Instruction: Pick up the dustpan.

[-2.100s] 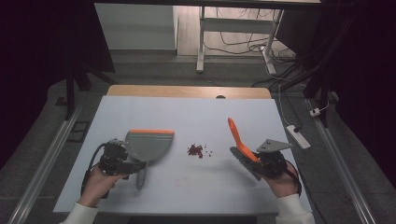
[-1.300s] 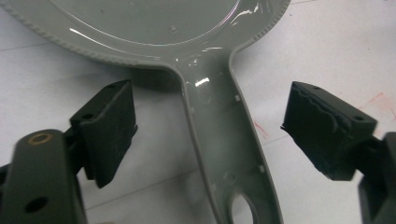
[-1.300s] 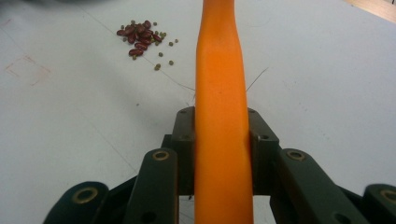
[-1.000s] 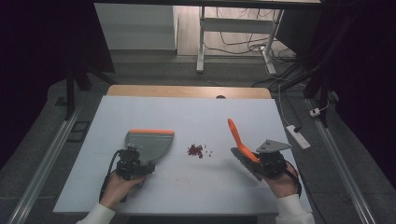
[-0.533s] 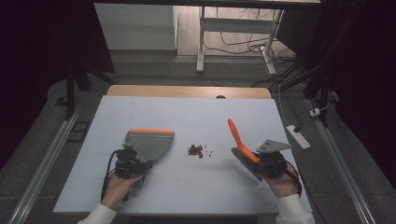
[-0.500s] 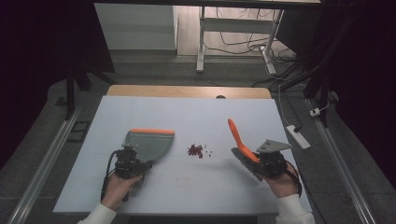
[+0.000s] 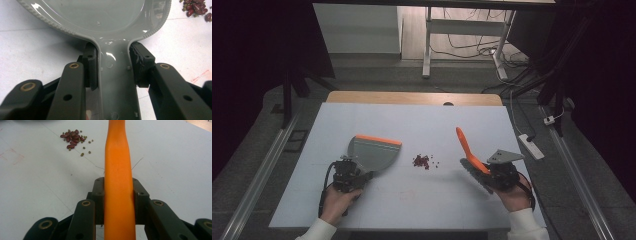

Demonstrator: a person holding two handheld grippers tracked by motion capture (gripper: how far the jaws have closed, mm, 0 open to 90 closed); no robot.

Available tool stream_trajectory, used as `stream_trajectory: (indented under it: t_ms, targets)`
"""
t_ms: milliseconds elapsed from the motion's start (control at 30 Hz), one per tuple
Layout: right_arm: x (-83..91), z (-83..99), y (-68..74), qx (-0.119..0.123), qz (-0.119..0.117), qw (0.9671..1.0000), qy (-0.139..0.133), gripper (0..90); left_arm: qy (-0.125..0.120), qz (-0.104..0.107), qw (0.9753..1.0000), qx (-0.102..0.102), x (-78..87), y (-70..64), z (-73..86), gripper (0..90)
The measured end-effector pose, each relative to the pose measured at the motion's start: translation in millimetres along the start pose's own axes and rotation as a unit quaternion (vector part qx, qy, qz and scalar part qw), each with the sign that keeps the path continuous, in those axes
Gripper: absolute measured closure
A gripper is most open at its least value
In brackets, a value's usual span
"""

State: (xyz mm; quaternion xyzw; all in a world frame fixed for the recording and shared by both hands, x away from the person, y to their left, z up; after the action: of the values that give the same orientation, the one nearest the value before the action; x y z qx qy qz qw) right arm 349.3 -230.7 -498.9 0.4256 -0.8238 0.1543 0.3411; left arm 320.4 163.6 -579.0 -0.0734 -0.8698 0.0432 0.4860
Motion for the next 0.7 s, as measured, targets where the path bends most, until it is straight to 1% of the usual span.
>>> stream_trajectory:
  t_ms: [133,433,600,700]
  targets:
    - [0.4,-0.4,0.0,0.001,0.001,1.0,-0.001,70.6,-0.006,0.001,1.0,-0.007,0.2,0.5,0.0,61.5]
    - [1.4,-1.1,-0.3,0.0,0.003,1.0,-0.005,70.6,-0.026,0.026,0.9991,-0.019,4.6,1.8,-3.0,61.6]
    - [2.2,-1.8,-0.4,0.0,0.004,1.0,-0.007,70.6,-0.041,0.038,0.9979,-0.032,8.7,4.3,-6.1,61.6]
    - [2.6,-2.4,-0.5,0.0,0.004,1.0,-0.009,70.6,-0.05,0.048,0.9968,-0.039,11.2,6.1,-8.1,61.6]
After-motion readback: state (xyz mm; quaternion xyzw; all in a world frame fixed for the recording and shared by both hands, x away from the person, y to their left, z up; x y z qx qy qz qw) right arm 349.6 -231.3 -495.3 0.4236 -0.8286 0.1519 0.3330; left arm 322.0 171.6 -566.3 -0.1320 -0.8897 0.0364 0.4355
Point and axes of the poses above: each handheld gripper's, and its own axes: x roughly backward along the jaws, z roughly out of its underside, y roughly to its left, the point moved 7 cm from there along -x, roughly forward along the jaws, and after that the axes turned 12 degrees about -z, right-handed, at the moved point
